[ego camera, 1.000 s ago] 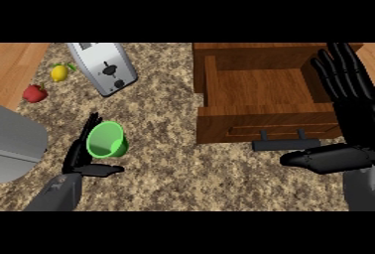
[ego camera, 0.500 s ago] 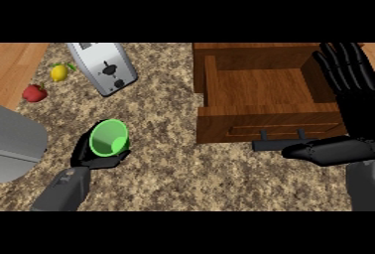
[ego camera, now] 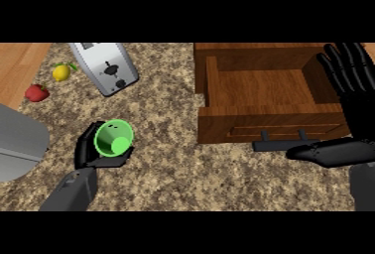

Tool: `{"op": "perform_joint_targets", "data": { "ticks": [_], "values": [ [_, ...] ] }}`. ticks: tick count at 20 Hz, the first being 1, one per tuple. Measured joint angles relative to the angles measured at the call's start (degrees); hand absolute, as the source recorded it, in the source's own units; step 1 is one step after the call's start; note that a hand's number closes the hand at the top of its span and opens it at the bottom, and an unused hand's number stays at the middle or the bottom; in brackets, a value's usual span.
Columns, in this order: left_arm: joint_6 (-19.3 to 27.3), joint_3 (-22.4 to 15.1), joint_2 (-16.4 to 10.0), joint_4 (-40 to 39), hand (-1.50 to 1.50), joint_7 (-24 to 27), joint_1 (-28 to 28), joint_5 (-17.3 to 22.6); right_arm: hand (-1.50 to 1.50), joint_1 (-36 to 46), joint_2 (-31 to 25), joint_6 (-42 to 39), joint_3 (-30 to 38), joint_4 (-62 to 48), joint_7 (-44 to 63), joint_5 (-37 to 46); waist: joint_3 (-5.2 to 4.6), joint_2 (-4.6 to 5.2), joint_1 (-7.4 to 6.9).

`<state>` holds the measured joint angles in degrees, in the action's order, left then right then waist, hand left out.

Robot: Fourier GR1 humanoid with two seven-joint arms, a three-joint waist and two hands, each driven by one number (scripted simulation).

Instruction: Pick up the cup, place it into the drawer and close the drawer

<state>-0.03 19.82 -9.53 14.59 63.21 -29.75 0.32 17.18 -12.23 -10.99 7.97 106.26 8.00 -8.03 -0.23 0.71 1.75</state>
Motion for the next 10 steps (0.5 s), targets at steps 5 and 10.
{"op": "perform_joint_targets", "data": {
  "ticks": [5, 10],
  "values": [
    [-2.33, 2.16, 1.48, 2.30, 1.50, 0.60, -1.63, 2.94, -1.50, -0.98, -0.40, -0.42, 0.73, 0.82, 0.03, -0.67, 0.04, -0.27, -0.36],
    [-5.84, -0.17, 2.23, 5.96, 1.50, -1.32, -4.34, 2.53, -1.50, -0.85, -0.47, -0.27, 0.64, 0.13, 0.40, -0.23, 0.15, -0.56, -1.07]
  ]
}}
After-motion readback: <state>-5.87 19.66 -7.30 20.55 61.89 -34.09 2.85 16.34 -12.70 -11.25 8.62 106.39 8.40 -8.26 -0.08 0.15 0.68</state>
